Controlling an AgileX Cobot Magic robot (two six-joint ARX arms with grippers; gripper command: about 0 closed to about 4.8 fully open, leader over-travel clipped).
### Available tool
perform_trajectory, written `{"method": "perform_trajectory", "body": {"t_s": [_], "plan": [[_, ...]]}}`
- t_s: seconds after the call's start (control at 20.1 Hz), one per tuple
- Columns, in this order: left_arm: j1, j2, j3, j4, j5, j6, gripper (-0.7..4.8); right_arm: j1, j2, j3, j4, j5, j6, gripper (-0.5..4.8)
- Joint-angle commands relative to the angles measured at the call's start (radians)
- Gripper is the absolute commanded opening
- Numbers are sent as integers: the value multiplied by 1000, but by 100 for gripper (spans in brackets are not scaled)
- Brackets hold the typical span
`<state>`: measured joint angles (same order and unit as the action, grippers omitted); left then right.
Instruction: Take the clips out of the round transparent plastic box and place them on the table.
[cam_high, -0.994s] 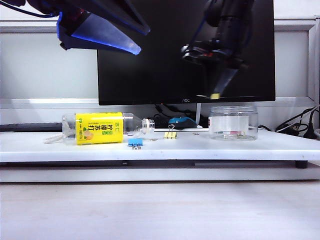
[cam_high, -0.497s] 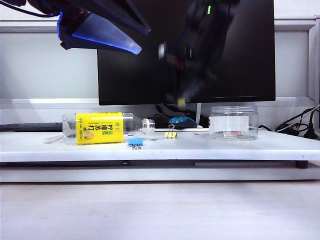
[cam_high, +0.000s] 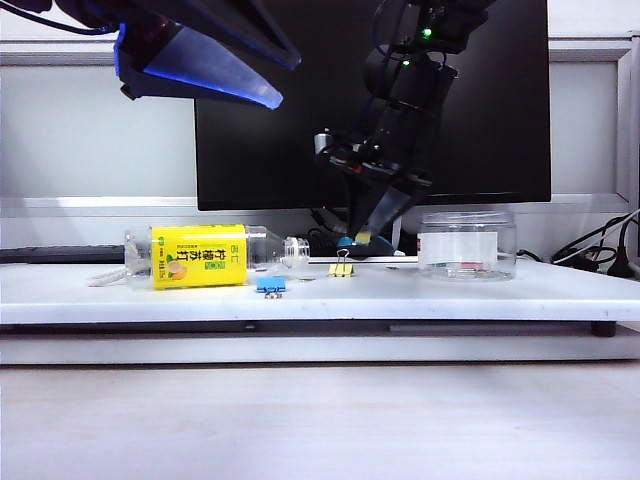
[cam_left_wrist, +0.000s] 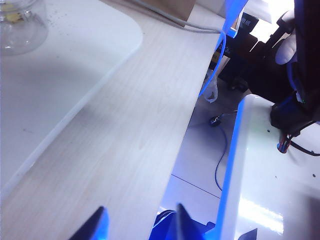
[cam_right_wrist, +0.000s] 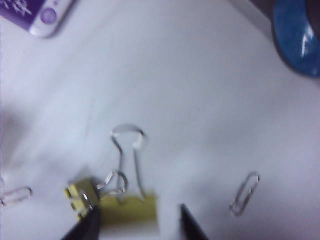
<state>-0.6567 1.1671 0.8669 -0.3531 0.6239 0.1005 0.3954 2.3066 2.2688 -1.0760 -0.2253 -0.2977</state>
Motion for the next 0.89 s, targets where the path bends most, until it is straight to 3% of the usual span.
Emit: {"method": "perform_trajectory", "body": {"t_s": [0.05, 0.35, 0.6, 0.89], "plan": [[0, -2, 0, 11, 2, 4, 184, 2, -6, 6, -14, -1, 3, 185], [0, -2, 0, 10, 5, 0, 184, -5, -41, 51, -55, 31, 2, 185], [0, -2, 0, 10, 8, -3, 184, -9, -150, 138, -249, 262, 8, 184], [0, -2, 0, 10, 8, -5, 184, -9, -137, 134, -303, 275, 53, 184]]}}
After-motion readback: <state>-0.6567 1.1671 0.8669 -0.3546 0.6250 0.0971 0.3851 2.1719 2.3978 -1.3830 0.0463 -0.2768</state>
